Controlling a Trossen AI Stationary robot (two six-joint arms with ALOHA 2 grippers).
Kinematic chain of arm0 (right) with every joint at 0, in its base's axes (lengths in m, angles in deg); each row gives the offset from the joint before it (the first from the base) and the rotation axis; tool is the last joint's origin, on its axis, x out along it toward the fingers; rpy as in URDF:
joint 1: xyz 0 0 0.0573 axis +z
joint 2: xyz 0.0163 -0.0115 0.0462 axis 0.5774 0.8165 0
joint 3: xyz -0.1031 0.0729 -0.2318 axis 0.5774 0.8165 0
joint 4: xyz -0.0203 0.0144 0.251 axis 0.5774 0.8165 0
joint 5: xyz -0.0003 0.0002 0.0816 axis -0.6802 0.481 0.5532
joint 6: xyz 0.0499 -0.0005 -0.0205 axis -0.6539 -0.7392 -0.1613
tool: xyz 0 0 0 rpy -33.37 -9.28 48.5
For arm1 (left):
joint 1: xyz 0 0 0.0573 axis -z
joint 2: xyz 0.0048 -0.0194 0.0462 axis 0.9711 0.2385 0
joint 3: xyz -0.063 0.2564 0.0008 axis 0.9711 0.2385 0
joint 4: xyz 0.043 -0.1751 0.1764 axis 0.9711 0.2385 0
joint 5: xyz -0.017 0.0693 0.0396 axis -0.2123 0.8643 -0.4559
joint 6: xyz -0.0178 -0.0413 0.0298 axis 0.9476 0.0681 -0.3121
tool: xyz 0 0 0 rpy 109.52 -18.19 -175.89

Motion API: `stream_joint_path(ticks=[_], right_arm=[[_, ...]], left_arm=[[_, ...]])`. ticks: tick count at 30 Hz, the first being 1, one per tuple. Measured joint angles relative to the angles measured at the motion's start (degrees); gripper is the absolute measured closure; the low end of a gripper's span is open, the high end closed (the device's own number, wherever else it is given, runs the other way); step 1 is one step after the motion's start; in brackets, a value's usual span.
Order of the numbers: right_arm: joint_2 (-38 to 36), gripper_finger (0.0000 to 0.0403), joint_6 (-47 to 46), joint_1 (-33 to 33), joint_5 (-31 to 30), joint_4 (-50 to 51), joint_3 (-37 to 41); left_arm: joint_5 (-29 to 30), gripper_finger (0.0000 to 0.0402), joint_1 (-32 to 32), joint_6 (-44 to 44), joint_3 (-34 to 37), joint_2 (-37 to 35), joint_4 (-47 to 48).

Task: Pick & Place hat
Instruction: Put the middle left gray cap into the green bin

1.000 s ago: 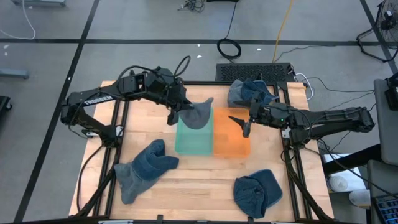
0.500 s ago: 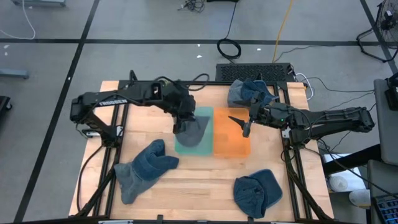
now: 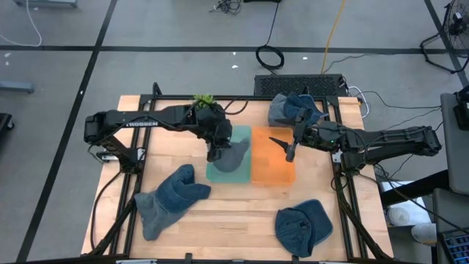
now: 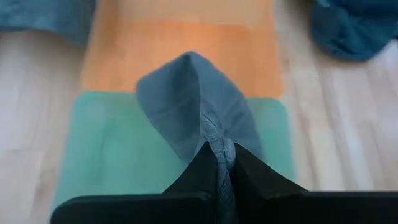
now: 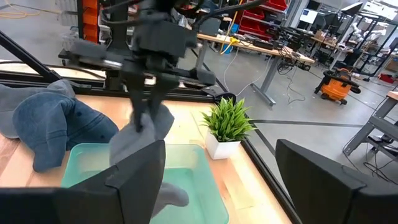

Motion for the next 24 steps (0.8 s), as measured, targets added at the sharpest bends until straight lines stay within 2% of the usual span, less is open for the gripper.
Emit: stream_joint_path(ticks=[3, 5, 15, 20, 24], right_arm=[[0.0, 0.0110, 0.0, 0.0, 0.0, 0.0, 0.0], [0.0, 0.0110, 0.0, 0.0, 0.0, 0.0, 0.0], [0.0, 0.0110, -0.1, 0.0, 0.0, 0.0, 0.0], [0.0, 0.0110, -0.2, 0.0, 0.0, 0.0, 0.0], [0.0, 0.0110, -0.2, 0.0, 0.0, 0.0, 0.0]], left_arm=[[4.4, 0.0381, -1.5, 0.8, 1.6, 0.0, -2.4], [5.3, 0.0381, -2.9, 1.6, 2.3, 0.0, -4.3], [2.5, 0.0381, -5.4, 4.5, 8.8, 0.0, -9.2], [2.4, 0.0381, -4.9, 4.5, 10.4, 0.0, -12.5], [-0.5, 0.0381, -4.8, 4.5, 10.5, 0.3, -13.1]])
